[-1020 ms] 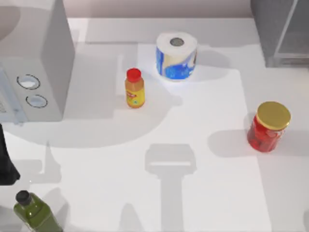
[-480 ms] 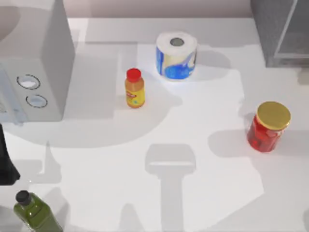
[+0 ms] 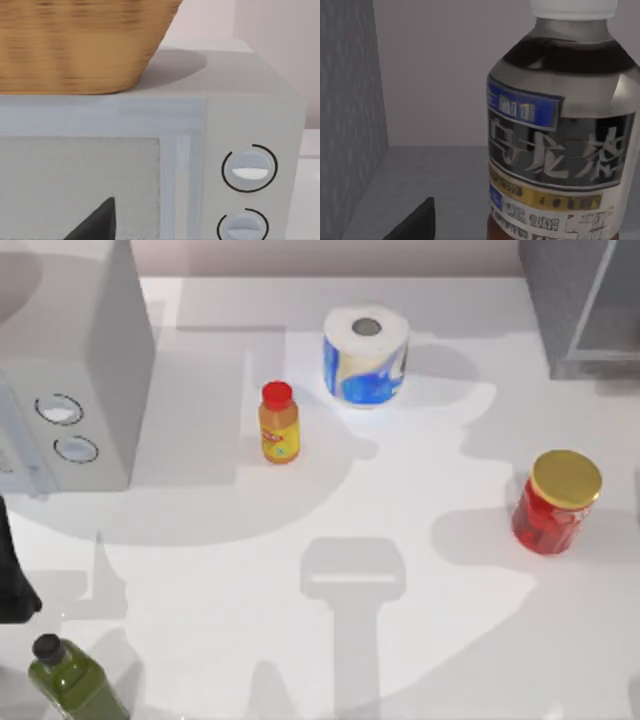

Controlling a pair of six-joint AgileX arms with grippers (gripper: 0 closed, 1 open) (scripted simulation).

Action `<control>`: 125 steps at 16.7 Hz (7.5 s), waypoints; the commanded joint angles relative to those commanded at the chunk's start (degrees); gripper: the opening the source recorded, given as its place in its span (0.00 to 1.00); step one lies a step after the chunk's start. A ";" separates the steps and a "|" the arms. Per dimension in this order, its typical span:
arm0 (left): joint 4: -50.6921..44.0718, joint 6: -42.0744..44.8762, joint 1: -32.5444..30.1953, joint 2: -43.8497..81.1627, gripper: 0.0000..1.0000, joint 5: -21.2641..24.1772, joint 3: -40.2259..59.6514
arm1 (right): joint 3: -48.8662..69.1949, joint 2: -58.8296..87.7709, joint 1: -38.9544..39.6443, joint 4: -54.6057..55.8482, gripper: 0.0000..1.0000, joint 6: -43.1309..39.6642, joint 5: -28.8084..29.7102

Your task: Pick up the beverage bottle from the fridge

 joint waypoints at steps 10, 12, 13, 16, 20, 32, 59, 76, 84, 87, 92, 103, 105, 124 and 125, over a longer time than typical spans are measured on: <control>0.00 0.00 0.00 0.00 1.00 0.00 0.00 | 16.43 9.16 1.55 -7.54 1.00 -0.08 1.55; 0.00 0.00 0.00 0.00 1.00 0.00 0.00 | 16.71 9.34 1.59 -7.70 1.00 -0.08 1.59; 0.00 0.00 0.00 0.00 1.00 0.00 0.00 | 16.71 9.34 1.59 -7.70 1.00 -0.08 1.59; 0.00 0.00 0.00 0.00 1.00 0.00 0.00 | 16.71 9.34 1.59 -7.70 0.85 -0.08 1.59; 0.00 0.00 0.00 0.00 1.00 0.00 0.00 | 16.71 9.34 1.59 -7.70 0.55 -0.08 1.59; 0.00 0.00 0.00 0.00 1.00 0.00 0.00 | 16.71 9.34 1.59 -7.70 0.00 -0.08 1.59; 0.00 0.00 0.00 0.00 1.00 0.00 0.00 | 9.38 -5.53 0.36 -13.97 0.00 0.50 0.46; 0.00 0.00 0.00 0.00 1.00 0.00 0.00 | -8.77 -19.48 -0.04 -11.07 0.00 0.20 -0.62; 0.00 0.00 0.00 0.00 1.00 0.00 0.00 | -24.25 -54.46 4.11 -29.59 0.00 -0.25 3.01; 0.00 0.00 0.00 0.00 1.00 0.00 0.00 | -32.65 -72.70 6.07 -39.46 0.00 -0.28 4.75; 0.00 0.00 0.00 0.00 1.00 0.00 0.00 | -45.19 -100.46 9.27 -54.53 0.00 -0.50 7.57; 0.00 0.00 0.00 0.00 1.00 0.00 0.00 | -53.58 -118.14 11.77 -64.92 0.00 -0.93 9.72; 0.00 0.00 0.00 0.00 1.00 0.00 0.00 | -53.47 -117.90 11.60 -64.83 0.00 -0.81 9.65; 0.00 0.00 0.00 0.00 1.00 0.00 0.00 | -38.32 -50.11 76.60 -19.75 0.00 4.84 73.93; 0.00 0.00 0.00 0.00 1.00 0.00 0.00 | -37.20 -45.93 80.42 -17.39 0.00 5.35 77.92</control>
